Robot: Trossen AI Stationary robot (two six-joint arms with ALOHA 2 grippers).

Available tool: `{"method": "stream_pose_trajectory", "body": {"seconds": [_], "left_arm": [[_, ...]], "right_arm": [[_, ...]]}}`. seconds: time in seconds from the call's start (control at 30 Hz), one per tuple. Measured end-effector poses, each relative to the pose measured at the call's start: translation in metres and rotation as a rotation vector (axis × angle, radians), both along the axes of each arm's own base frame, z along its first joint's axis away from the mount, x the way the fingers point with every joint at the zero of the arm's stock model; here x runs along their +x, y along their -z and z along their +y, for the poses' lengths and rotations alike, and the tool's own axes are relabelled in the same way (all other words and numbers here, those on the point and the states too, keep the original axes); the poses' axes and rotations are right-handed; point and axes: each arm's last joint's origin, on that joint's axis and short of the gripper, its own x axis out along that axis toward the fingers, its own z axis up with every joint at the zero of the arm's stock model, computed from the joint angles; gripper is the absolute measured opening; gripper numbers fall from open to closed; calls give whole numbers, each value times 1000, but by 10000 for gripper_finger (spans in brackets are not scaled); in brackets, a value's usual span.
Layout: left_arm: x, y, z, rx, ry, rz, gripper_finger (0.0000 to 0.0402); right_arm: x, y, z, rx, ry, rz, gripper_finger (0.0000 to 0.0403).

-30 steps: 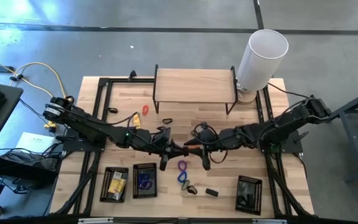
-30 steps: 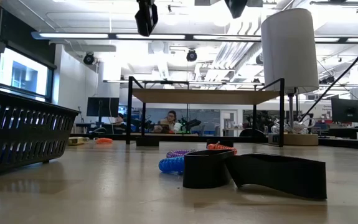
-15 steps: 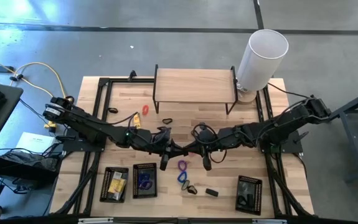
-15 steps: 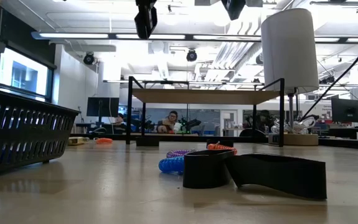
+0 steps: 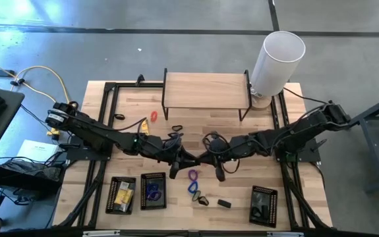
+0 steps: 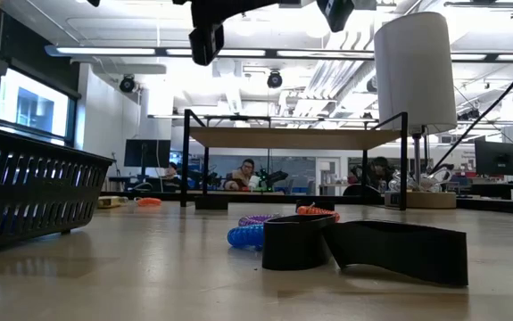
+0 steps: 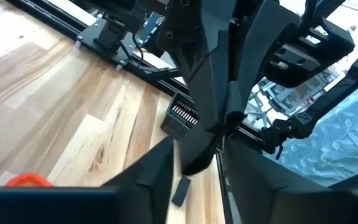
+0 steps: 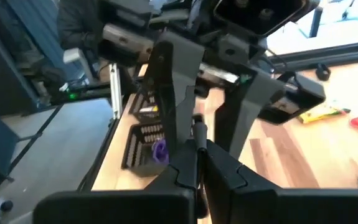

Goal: Pick & Place Office Desk Supplies
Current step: Put the black rubber band into the right black basket

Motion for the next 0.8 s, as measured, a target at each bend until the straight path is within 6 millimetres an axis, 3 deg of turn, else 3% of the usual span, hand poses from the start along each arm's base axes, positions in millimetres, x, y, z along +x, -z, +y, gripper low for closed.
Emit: {"method": "stream_pose_trajectory", "body": {"seconds": [0.13, 0.33, 0.53, 0.8], "left_arm": [[0, 0, -1, -1, 4, 5, 166], [-1, 1, -3, -1, 10, 6, 172], [-1, 1, -3, 0, 8, 8, 172], [-3, 1, -9, -17, 26, 11, 172]], "right_arm": [[-25, -17, 7, 6, -26, 40, 4], [-76, -27, 19, 160, -15, 305, 4], [-118, -18, 50, 405, -130, 653, 4], [-156, 5, 97, 479, -9, 905, 4]]}}
